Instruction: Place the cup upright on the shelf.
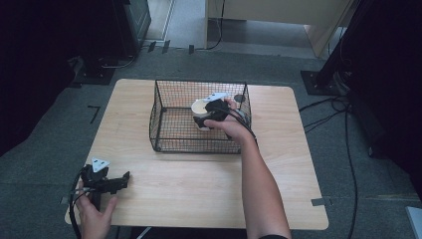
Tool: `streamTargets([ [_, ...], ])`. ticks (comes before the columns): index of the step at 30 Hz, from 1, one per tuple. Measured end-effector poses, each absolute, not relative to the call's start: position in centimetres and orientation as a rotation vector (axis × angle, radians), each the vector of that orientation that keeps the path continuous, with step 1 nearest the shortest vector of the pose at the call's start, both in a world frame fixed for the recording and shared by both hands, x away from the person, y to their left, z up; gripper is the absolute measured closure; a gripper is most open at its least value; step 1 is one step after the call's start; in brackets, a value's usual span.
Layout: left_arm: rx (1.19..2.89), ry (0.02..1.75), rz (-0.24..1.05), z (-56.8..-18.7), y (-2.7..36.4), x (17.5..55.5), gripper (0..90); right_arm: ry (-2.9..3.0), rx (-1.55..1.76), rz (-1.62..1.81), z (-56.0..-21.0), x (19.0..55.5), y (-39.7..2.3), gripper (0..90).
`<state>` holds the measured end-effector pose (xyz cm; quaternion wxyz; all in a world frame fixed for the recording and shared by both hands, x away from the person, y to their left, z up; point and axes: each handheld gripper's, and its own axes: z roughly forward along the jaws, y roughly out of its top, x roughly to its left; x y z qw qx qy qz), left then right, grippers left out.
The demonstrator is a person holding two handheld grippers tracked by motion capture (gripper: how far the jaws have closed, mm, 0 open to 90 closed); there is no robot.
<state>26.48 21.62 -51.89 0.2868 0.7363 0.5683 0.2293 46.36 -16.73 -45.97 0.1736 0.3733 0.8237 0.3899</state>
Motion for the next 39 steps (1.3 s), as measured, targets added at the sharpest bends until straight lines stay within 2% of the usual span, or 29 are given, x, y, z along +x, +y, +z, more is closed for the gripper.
streamTargets([
  [9, 1.964, 1.519, 0.613, -51.9, 21.6, 26.5, 0.0, 2.403, 1.062, 1.048, -46.1, 46.2, -16.4, 9.2],
  [15, 1.968, 1.518, 0.613, -51.9, 21.6, 26.5, 0.0, 2.399, 1.053, 1.045, -45.5, 45.9, -16.5, 0.0],
  [23, 1.967, 1.519, 0.613, -51.9, 21.6, 26.5, 0.0, 2.34, 1.077, 1.059, -44.2, 45.4, -17.1, 0.0],
  [39, 1.966, 1.519, 0.612, -51.9, 21.6, 26.5, 0.0, 2.234, 1.08, 1.172, -38.6, 41.9, -17.8, 0.0],
])
